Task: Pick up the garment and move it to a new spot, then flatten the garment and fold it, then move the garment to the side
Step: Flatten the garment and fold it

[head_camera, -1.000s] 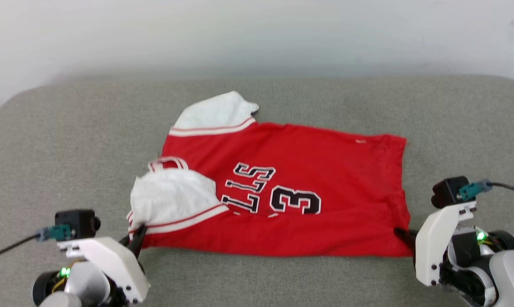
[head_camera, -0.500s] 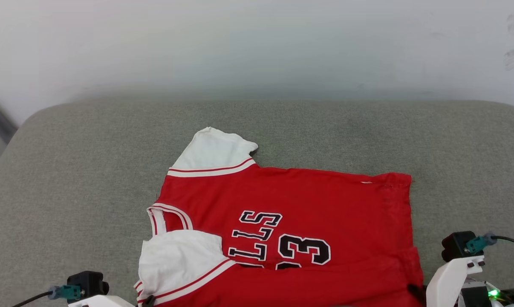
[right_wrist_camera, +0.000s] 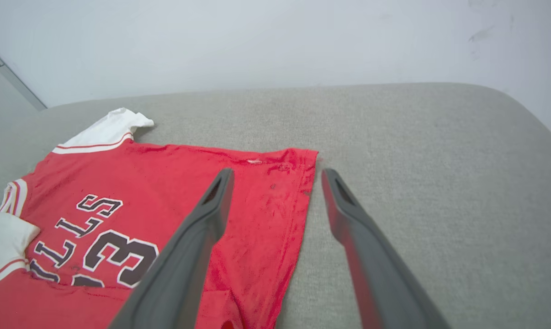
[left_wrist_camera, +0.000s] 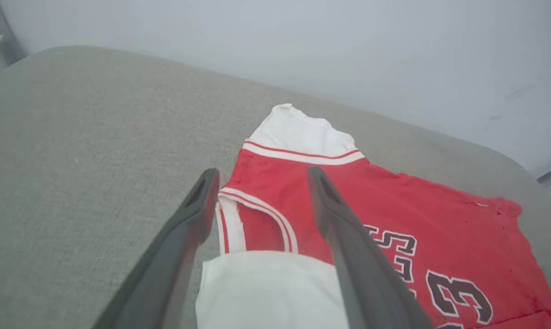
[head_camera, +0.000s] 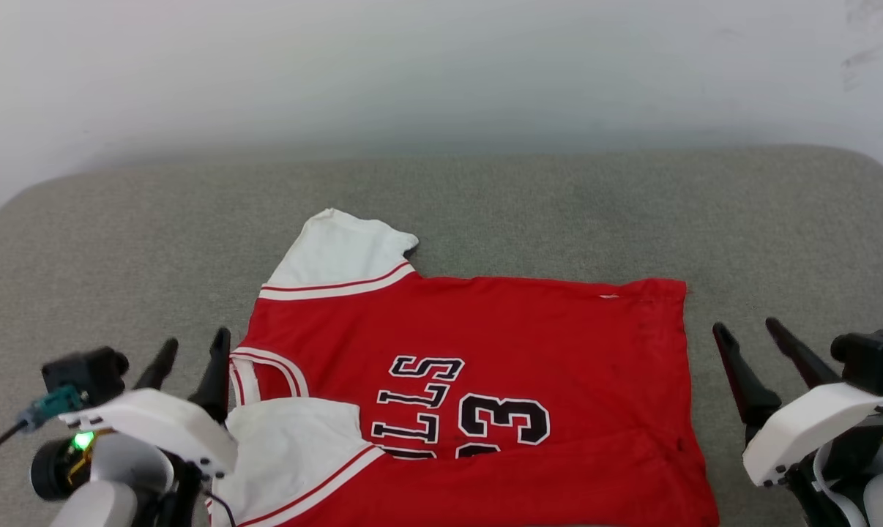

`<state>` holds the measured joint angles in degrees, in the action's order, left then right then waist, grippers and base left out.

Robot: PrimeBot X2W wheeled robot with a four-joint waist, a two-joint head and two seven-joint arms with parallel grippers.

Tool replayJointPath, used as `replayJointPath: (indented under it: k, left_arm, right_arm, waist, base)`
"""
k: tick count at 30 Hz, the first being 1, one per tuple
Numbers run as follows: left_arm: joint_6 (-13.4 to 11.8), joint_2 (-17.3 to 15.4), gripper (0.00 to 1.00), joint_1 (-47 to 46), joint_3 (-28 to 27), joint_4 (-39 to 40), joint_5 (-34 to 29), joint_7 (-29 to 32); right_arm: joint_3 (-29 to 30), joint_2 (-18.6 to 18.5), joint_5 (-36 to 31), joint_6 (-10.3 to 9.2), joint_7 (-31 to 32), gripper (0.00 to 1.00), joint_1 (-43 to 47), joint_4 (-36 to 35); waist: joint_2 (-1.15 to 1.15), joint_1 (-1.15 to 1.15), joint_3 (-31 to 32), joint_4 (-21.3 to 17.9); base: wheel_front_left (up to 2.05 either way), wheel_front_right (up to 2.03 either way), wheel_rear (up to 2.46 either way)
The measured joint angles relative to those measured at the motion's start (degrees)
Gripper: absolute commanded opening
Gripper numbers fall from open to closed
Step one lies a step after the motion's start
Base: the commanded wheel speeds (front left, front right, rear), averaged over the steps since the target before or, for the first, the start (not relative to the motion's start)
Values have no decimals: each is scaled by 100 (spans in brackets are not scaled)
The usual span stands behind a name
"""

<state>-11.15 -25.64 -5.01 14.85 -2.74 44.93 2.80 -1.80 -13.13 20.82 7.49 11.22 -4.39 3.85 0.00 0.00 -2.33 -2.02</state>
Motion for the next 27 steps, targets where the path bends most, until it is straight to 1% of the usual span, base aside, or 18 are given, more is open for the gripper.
replayJointPath:
  k: [3, 6, 9, 12, 16, 20, 24, 27]
  left_arm:
    - [56, -51, 100, -458, -71, -15, -131, -200]
    - [55, -79, 100, -944, -108, -15, -241, -248]
    - [74, -176, 100, -1457, -163, -59, -294, -183]
    - [200, -354, 100, -2031, -153, -186, -305, 85]
    - [543, -633, 100, -2855, -20, -467, -164, 858]
    - [851, -1049, 100, -3661, 134, -722, 18, 1902]
    - [1014, -1524, 100, -4266, 356, -967, 66, 3121]
    - [1068, -1736, 100, -4614, 513, -1073, 165, 3961]
  right_arm:
    - [135, 129, -202, 1, -425, 100, -181, -226]
    - [216, 241, -327, 0, -719, 100, -377, -513]
    - [222, 356, -437, 0, -896, 100, -608, -806]
    - [198, 465, -519, 1, -996, 100, -809, -1051]
    - [126, 601, -579, 1, -1096, 100, -1049, -1228]
    - [75, 714, -599, 1, -1155, 100, -1198, -1252]
    - [9, 799, -606, 1, -1233, 100, -1272, -1170]
    - [-57, 842, -558, 1, -1312, 100, -1318, -1100]
  waist:
    - [0, 0, -170, -75]
    - [0, 0, -416, -154]
    - [0, 1, -747, -247]
    - [0, 1, -1125, -354]
    - [0, 1, -1659, -515]
    - [0, 1, -2146, -713]
    - [0, 2, -2510, -966]
    - [0, 2, -2713, -1169]
  base:
    - [0, 0, 0]
    - [0, 0, 0]
    - [0, 0, 0]
    - [0, 0, 0]
    - [0, 0, 0]
    - [0, 0, 0]
    - [0, 0, 0]
    - [0, 0, 0]
